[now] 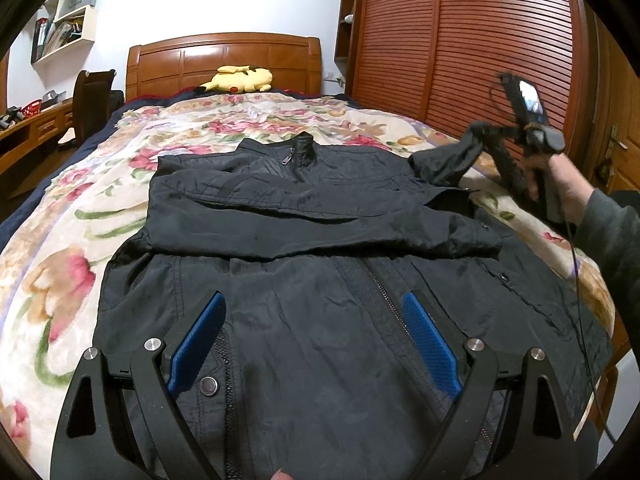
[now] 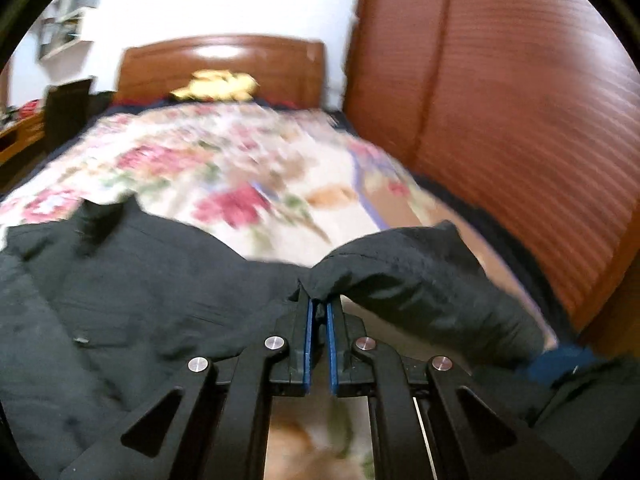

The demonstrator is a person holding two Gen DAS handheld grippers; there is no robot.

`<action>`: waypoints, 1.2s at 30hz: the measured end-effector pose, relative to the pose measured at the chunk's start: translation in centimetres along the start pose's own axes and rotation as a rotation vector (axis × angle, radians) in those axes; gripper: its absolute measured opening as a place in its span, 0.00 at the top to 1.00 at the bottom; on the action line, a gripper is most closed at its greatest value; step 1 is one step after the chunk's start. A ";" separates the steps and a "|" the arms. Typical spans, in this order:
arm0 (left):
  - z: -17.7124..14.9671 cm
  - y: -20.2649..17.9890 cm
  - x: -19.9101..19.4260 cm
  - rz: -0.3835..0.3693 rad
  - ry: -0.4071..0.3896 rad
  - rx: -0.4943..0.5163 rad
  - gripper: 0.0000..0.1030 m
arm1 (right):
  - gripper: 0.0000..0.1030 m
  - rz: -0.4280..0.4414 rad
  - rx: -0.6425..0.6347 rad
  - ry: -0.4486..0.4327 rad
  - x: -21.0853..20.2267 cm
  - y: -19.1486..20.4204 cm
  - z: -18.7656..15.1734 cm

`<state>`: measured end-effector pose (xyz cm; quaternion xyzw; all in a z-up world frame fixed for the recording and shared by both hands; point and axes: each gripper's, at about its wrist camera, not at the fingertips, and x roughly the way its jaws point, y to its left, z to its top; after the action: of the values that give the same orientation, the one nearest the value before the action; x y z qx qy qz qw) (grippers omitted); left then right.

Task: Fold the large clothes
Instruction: 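Grasp the other sleeve with the right tool and lift it, then fold the held sleeve across the jacket body with the right tool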

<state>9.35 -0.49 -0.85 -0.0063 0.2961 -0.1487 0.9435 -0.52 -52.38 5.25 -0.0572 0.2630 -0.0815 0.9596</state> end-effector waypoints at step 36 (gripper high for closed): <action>0.0 0.0 -0.6 0.014 -0.005 0.003 0.12 | 0.35 0.191 -0.127 0.025 -5.5 5.8 -0.5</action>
<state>8.88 -0.31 -0.54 -0.0033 0.2935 -0.1423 0.9453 -4.74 -45.71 6.69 -0.0918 0.2839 0.0266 0.9541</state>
